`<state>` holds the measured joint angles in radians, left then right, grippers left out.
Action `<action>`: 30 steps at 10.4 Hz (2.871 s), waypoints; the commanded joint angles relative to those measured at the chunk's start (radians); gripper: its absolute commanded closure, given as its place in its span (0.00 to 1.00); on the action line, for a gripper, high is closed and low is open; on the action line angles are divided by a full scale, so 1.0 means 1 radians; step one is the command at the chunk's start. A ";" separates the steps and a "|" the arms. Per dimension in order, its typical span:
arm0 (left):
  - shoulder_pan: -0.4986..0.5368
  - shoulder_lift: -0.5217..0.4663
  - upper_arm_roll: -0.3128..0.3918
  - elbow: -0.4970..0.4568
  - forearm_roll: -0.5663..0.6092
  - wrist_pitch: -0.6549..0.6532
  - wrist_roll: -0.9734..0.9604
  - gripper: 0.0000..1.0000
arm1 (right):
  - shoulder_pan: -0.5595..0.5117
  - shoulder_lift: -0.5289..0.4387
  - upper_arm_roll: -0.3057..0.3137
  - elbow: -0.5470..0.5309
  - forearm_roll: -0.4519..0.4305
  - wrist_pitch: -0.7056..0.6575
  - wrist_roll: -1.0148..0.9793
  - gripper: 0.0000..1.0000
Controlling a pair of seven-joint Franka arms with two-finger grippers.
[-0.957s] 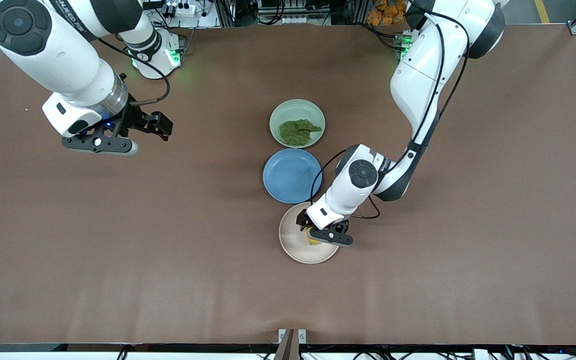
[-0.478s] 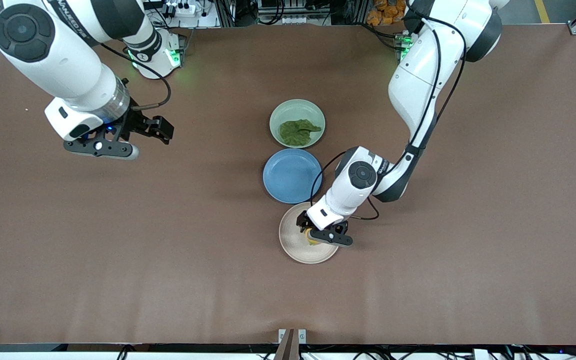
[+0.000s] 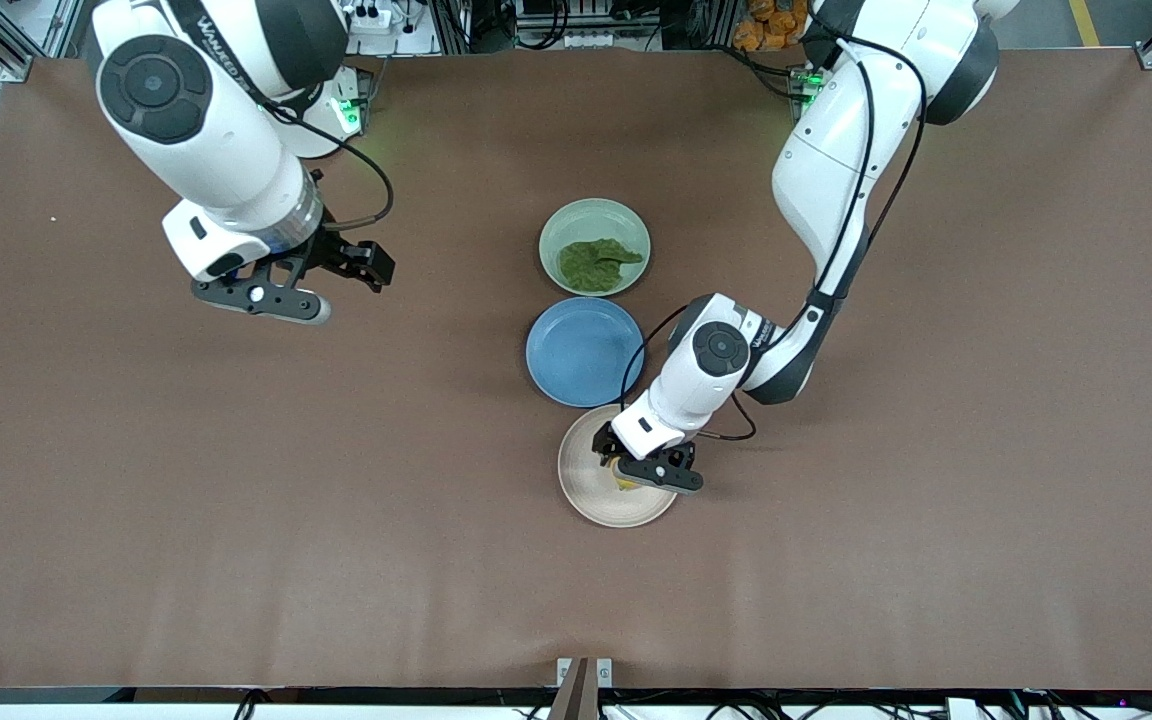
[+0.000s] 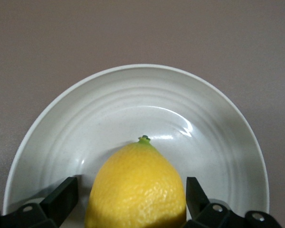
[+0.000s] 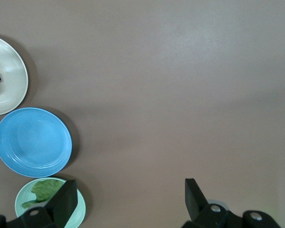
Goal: Pick lemon and lettuce from plates
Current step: 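Lower and close the left gripper on the lemon while the right gripper advances, then lift the lemon with the left gripper while the right gripper reaches the lettuce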
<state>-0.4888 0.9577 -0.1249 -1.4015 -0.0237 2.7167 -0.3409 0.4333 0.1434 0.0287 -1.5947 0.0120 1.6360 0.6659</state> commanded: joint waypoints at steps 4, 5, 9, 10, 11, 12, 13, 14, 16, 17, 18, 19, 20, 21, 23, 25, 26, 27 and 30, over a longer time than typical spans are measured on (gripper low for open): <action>-0.007 0.012 0.018 0.022 0.007 0.012 -0.015 0.37 | 0.013 0.002 -0.006 -0.011 -0.009 0.024 0.040 0.00; -0.007 0.009 0.018 0.022 0.007 0.011 -0.015 0.37 | 0.013 0.002 -0.006 -0.011 -0.009 0.025 0.040 0.00; -0.004 -0.008 0.018 0.022 0.008 -0.026 -0.012 0.46 | 0.012 -0.002 -0.006 -0.010 -0.009 0.024 0.040 0.00; -0.002 -0.019 0.018 0.024 0.008 -0.058 -0.012 0.50 | 0.012 -0.005 -0.006 -0.011 -0.009 0.021 0.040 0.00; 0.001 -0.033 0.019 0.024 0.007 -0.090 -0.010 0.51 | 0.012 -0.007 -0.006 -0.010 -0.009 0.018 0.040 0.00; 0.001 -0.046 0.031 0.024 0.005 -0.119 -0.010 0.52 | 0.012 -0.008 -0.006 -0.011 -0.009 0.018 0.040 0.00; 0.001 -0.053 0.030 0.026 0.004 -0.139 -0.009 0.52 | 0.012 -0.008 -0.006 -0.010 -0.009 0.016 0.040 0.00; 0.004 -0.060 0.030 0.026 0.004 -0.146 -0.009 0.53 | 0.012 -0.007 -0.006 -0.010 -0.009 0.019 0.040 0.00; 0.018 -0.072 0.025 0.026 0.002 -0.184 -0.009 0.53 | 0.012 -0.007 -0.006 -0.011 -0.009 0.018 0.040 0.00; 0.032 -0.086 0.025 0.026 0.002 -0.207 -0.006 0.53 | 0.013 -0.007 -0.004 -0.010 -0.007 0.016 0.040 0.00; 0.054 -0.100 0.015 0.026 0.002 -0.236 -0.001 0.53 | 0.013 -0.007 -0.004 -0.010 -0.006 0.018 0.047 0.00; 0.064 -0.114 0.013 0.026 0.001 -0.265 0.017 0.54 | 0.031 -0.005 -0.004 -0.010 -0.004 0.025 0.061 0.00; 0.082 -0.128 0.010 0.030 -0.001 -0.296 0.029 0.54 | 0.047 -0.001 -0.004 -0.010 0.002 0.037 0.070 0.00; 0.099 -0.140 0.008 0.042 -0.002 -0.340 0.042 0.54 | 0.073 0.004 -0.003 -0.013 0.005 0.057 0.089 0.00; 0.136 -0.178 0.008 0.053 -0.004 -0.460 0.092 0.54 | 0.132 0.037 -0.003 -0.014 0.006 0.094 0.154 0.00; 0.171 -0.229 0.025 0.052 0.002 -0.567 0.138 0.54 | 0.194 0.063 -0.003 -0.019 0.008 0.126 0.237 0.00; 0.203 -0.256 0.025 0.050 0.004 -0.625 0.189 0.54 | 0.218 0.085 -0.001 -0.021 0.009 0.134 0.262 0.00; 0.240 -0.278 0.025 0.049 0.005 -0.668 0.224 0.54 | 0.238 0.099 -0.003 -0.021 0.035 0.140 0.277 0.00; 0.314 -0.293 0.031 0.038 0.024 -0.750 0.246 0.54 | 0.287 0.162 -0.003 -0.034 0.091 0.250 0.398 0.00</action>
<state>-0.2015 0.6841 -0.0930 -1.3371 -0.0200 1.9947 -0.1153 0.6958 0.2732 0.0312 -1.6207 0.0801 1.8333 0.9903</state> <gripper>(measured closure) 0.392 0.000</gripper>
